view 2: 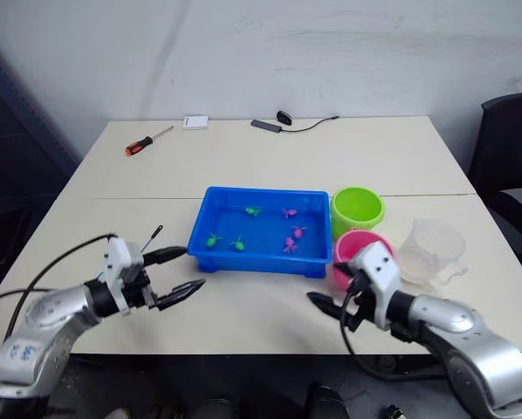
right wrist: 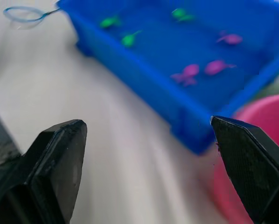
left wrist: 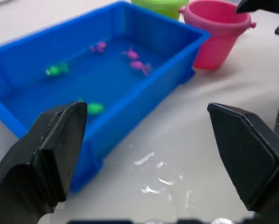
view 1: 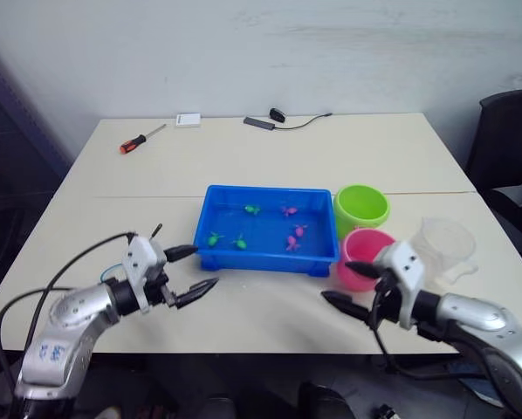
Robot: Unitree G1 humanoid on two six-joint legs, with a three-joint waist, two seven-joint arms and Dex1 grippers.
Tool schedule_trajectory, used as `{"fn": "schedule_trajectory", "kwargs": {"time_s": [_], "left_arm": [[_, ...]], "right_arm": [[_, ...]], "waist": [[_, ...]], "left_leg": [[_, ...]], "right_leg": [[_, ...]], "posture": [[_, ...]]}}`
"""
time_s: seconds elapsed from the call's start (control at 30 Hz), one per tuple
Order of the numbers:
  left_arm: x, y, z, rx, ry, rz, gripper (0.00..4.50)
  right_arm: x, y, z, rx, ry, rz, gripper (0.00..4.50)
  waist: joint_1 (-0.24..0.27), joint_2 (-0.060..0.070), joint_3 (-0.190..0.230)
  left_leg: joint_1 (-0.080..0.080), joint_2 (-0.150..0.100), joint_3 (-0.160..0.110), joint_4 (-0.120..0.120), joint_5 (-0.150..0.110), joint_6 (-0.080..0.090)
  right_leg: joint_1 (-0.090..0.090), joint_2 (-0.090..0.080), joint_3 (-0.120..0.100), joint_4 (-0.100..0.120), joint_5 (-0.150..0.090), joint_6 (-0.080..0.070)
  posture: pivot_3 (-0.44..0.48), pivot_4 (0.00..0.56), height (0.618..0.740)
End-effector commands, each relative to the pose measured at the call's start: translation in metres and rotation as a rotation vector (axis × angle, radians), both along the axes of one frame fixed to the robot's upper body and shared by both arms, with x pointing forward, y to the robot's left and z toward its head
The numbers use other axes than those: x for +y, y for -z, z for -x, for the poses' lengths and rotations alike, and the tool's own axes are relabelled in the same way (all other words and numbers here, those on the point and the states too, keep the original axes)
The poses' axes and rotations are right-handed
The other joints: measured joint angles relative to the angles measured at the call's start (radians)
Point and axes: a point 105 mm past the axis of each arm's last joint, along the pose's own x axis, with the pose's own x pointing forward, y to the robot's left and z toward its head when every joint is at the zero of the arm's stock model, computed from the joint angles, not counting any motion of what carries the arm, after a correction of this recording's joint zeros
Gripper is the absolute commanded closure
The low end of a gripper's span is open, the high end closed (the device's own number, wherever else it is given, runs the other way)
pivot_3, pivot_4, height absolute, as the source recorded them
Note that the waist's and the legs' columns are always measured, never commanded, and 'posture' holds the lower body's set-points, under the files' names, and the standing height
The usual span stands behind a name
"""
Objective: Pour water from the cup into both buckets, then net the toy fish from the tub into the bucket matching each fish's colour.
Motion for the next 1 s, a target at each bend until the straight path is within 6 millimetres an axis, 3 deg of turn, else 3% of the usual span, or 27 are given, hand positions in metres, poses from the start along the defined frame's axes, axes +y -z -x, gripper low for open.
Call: {"fn": "schedule_trajectory", "kwargs": {"time_s": [0.03,0.27,0.57,0.77,1.0], "left_arm": [[-0.006,-0.006,-0.007,-0.003,0.068,0.012,0.04],[-0.026,-0.009,-0.028,-0.012,0.214,-0.003,0.04],[-0.052,-0.008,-0.045,-0.049,0.38,0.004,0.04],[-0.064,-0.005,-0.052,-0.076,0.436,-0.002,0.04],[-0.064,-0.004,-0.052,-0.104,0.436,-0.012,0.04]], "right_arm": [[-0.023,-0.029,-0.003,-0.097,0.127,-0.042,0.0],[-0.073,-0.043,-0.001,-0.206,0.467,-0.098,0.0],[-0.106,-0.034,0.023,-0.268,0.825,-0.148,0.0],[-0.122,-0.008,0.034,-0.193,1.017,-0.184,0.0],[-0.139,0.023,0.029,-0.105,1.167,-0.235,0.0]], "waist": [[-0.002,0.001,0.0],[0.001,-0.001,-0.001],[-0.005,0.001,-0.001],[-0.005,0.001,-0.001],[-0.006,0.0,-0.001]], "left_leg": [[-0.001,0.0,0.0,0.0,0.003,0.0],[-0.009,-0.002,0.001,0.0,0.014,0.003],[-0.011,-0.002,0.001,0.0,0.017,0.006],[-0.011,-0.003,0.001,0.0,0.018,0.007],[-0.011,-0.003,0.001,0.0,0.019,0.008]], "right_leg": [[0.0,0.001,0.0,0.0,0.0,0.0],[-0.001,0.003,-0.001,0.003,0.003,0.0],[-0.001,0.002,-0.002,0.001,0.006,0.001],[-0.001,0.003,-0.002,0.001,0.007,0.002],[-0.001,0.003,-0.002,0.001,0.007,0.003]], "posture": [[0.0,0.15,0.74],[0.0,0.15,0.74],[0.0,0.15,0.74],[0.0,0.15,0.74],[0.0,0.15,0.74]]}}
